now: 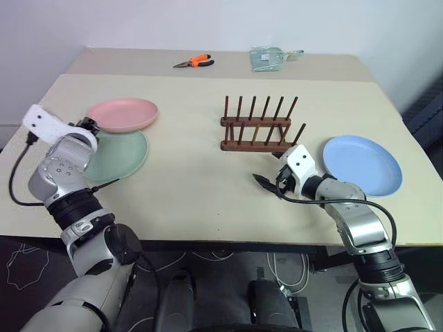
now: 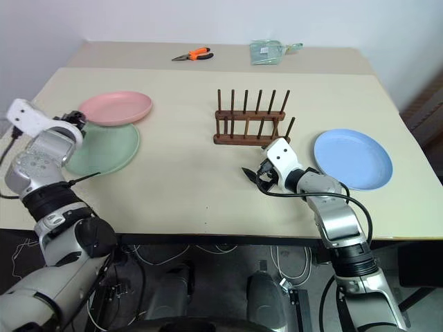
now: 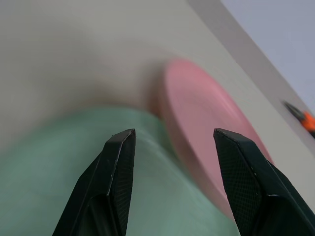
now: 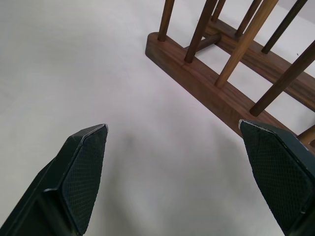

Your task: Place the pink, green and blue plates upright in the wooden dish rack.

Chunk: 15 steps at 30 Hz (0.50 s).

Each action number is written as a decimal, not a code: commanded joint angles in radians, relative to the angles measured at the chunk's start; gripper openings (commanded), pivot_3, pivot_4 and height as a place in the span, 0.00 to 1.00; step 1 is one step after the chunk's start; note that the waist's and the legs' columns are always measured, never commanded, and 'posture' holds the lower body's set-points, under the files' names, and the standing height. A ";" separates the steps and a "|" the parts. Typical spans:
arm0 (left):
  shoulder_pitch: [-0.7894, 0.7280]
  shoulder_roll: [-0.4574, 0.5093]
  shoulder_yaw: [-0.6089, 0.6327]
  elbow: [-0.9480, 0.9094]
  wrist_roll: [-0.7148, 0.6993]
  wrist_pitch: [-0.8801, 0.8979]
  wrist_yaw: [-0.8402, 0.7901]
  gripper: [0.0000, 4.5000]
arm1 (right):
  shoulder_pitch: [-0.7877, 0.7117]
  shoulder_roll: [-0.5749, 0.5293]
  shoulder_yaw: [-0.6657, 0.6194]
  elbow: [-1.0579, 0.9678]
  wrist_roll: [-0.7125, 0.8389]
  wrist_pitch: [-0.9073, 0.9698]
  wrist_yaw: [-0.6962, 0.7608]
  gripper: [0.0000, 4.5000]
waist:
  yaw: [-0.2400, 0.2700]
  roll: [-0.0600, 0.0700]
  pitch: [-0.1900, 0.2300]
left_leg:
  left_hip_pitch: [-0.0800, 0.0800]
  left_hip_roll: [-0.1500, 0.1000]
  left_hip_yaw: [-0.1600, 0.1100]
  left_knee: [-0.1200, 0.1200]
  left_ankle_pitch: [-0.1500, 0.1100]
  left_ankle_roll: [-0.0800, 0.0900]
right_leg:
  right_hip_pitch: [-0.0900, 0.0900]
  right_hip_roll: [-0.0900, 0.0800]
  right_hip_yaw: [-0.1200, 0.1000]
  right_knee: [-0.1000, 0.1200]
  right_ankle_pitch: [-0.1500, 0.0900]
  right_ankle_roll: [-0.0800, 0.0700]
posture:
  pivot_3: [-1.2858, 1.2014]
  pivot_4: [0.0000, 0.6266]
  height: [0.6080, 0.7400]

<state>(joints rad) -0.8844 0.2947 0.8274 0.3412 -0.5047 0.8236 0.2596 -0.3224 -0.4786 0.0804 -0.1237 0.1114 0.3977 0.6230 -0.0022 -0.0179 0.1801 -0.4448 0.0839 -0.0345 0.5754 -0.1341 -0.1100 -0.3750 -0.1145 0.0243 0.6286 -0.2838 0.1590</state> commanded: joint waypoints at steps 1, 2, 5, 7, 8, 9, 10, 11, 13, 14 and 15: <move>-0.072 0.049 0.030 0.163 -0.052 -0.060 -0.017 0.58 | 0.001 0.006 -0.006 -0.024 -0.007 -0.030 -0.017 0.97 | -0.003 -0.001 0.001 | 0.000 0.000 0.000 0.000 0.000 0.000 | 0.000 0.000 0.000 0.000 0.000 0.001 | 0.52 0.24 1.00; -0.084 0.059 0.033 0.209 -0.053 -0.083 -0.011 0.58 | 0.003 0.006 -0.007 -0.024 -0.011 -0.033 -0.023 0.97 | -0.005 -0.001 0.001 | 0.000 0.000 0.000 0.000 0.000 0.000 | 0.000 0.000 0.000 0.000 0.001 0.001 | 0.52 0.24 1.00; -0.117 0.081 0.065 0.324 -0.079 -0.165 0.023 0.38 | 0.011 0.003 -0.021 -0.026 -0.023 -0.042 -0.045 1.00 | -0.009 -0.001 0.001 | 0.000 0.000 0.000 -0.001 0.000 0.000 | 0.000 0.000 0.000 0.000 0.001 0.002 | 0.52 0.24 1.00; -0.131 0.088 0.059 0.358 -0.090 -0.206 0.015 0.17 | 0.017 -0.003 -0.034 -0.030 -0.028 -0.047 -0.061 1.00 | -0.009 -0.002 0.001 | 0.000 0.000 0.000 -0.001 0.000 0.000 | -0.001 0.000 0.000 0.000 0.001 0.002 | 0.52 0.24 1.00; -0.137 0.090 0.047 0.366 -0.095 -0.211 0.000 0.06 | 0.020 -0.006 -0.038 -0.033 -0.029 -0.048 -0.066 1.00 | -0.009 -0.002 0.001 | 0.000 0.000 0.000 -0.001 0.000 0.000 | -0.001 0.000 0.000 0.000 0.001 0.002 | 0.52 0.24 1.00; -0.141 0.089 0.020 0.360 -0.098 -0.209 -0.033 0.01 | 0.023 -0.010 -0.044 -0.039 -0.031 -0.050 -0.071 1.00 | -0.009 -0.003 0.002 | 0.000 0.000 0.000 -0.002 0.000 0.000 | -0.001 0.000 0.000 0.000 0.001 0.002 | 0.52 0.24 1.00; -0.141 0.083 -0.024 0.327 -0.096 -0.213 -0.089 0.01 | 0.025 -0.013 -0.059 -0.047 -0.014 -0.038 -0.066 1.00 | -0.009 -0.003 0.002 | 0.000 0.000 0.000 -0.002 0.000 0.000 | -0.001 0.000 0.000 0.000 0.001 0.002 | 0.52 0.24 1.00; -0.138 0.077 -0.074 0.284 -0.090 -0.214 -0.148 0.01 | 0.026 -0.017 -0.074 -0.057 0.003 -0.025 -0.059 1.00 | -0.007 -0.004 0.002 | 0.000 0.000 0.000 -0.002 0.000 0.000 | -0.001 0.000 0.000 0.000 0.001 0.002 | 0.52 0.24 1.00; -0.118 0.057 -0.184 0.165 -0.086 -0.214 -0.261 0.01 | 0.024 -0.035 -0.086 -0.087 0.025 -0.013 -0.035 1.00 | -0.003 -0.005 0.003 | -0.002 0.000 0.000 -0.002 0.000 -0.001 | -0.002 0.000 0.000 0.000 0.001 0.002 | 0.52 0.24 1.00; -0.104 0.044 -0.231 0.100 -0.091 -0.206 -0.303 0.01 | 0.019 -0.045 -0.084 -0.105 0.021 -0.017 -0.028 1.00 | -0.002 -0.005 0.003 | -0.003 0.000 0.000 -0.002 0.000 -0.001 | -0.002 0.000 -0.001 -0.001 0.001 0.002 | 0.52 0.24 1.00; -0.088 0.026 -0.282 0.026 -0.097 -0.190 -0.333 0.01 | 0.004 -0.053 -0.077 -0.124 0.006 -0.031 -0.030 1.00 | 0.000 -0.005 0.003 | -0.005 0.000 0.000 -0.001 0.000 -0.001 | -0.003 0.000 0.000 -0.001 0.001 0.002 | 0.52 0.24 1.00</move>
<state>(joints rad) -0.9665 0.3351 0.6351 0.4984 -0.5848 0.6258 0.0053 -0.2916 -0.5170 0.0248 -0.1766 0.1142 0.3872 0.5869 -0.0021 -0.0227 0.1833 -0.4505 0.0839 -0.0342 0.5740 -0.1339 -0.1109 -0.3788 -0.1146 0.0239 0.6270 -0.2823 0.1610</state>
